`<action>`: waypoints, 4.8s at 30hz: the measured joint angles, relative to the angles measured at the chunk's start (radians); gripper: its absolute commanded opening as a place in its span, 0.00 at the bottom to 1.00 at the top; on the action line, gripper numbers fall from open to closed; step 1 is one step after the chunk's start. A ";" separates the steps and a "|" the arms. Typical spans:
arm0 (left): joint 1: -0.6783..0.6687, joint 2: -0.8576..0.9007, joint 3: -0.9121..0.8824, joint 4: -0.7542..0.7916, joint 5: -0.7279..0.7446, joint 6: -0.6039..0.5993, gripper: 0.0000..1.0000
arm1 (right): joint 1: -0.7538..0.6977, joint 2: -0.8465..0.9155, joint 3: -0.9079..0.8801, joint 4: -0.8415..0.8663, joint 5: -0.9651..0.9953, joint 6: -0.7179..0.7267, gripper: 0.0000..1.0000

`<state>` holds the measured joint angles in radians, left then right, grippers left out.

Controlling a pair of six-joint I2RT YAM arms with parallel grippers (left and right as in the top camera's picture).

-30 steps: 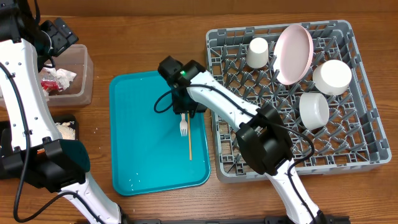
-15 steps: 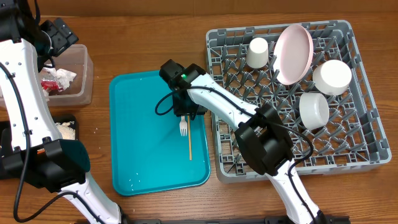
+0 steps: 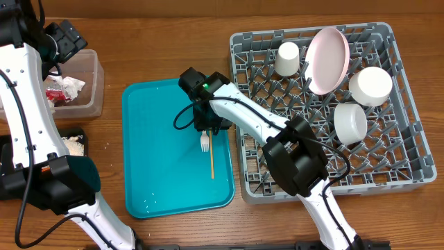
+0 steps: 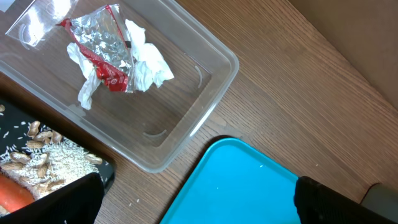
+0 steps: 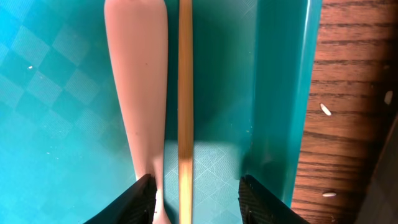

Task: Sort waste into correct bins and load items into the dishwasher rack
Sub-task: 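Lower the right gripper and close it on the wooden stick, then carry the stick right and drop it into the rack's left side, then move the right gripper back to the white fork and grasp it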

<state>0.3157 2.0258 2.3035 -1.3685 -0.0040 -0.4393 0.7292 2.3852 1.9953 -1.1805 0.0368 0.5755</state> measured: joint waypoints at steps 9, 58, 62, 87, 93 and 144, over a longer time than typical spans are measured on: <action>0.000 0.000 0.000 0.000 0.000 0.000 1.00 | 0.005 0.001 -0.021 -0.017 -0.004 0.001 0.45; 0.000 0.000 0.000 0.000 0.000 0.000 1.00 | -0.220 -0.002 0.474 -0.370 0.174 -0.130 0.04; 0.000 0.000 0.000 0.000 0.000 0.000 1.00 | -0.315 -0.002 0.474 -0.340 0.071 -0.217 0.04; 0.000 0.000 0.000 0.000 0.000 0.000 1.00 | -0.349 -0.002 0.465 -0.261 -0.153 -0.410 0.09; 0.000 0.000 0.000 0.000 0.000 0.000 1.00 | -0.349 -0.002 0.465 -0.261 -0.160 -0.389 0.42; 0.000 0.000 0.000 0.000 0.000 0.000 1.00 | 0.024 0.211 0.378 -0.232 -0.006 0.057 0.63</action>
<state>0.3157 2.0258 2.3035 -1.3685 -0.0040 -0.4393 0.7532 2.5958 2.3734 -1.4128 0.0303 0.6323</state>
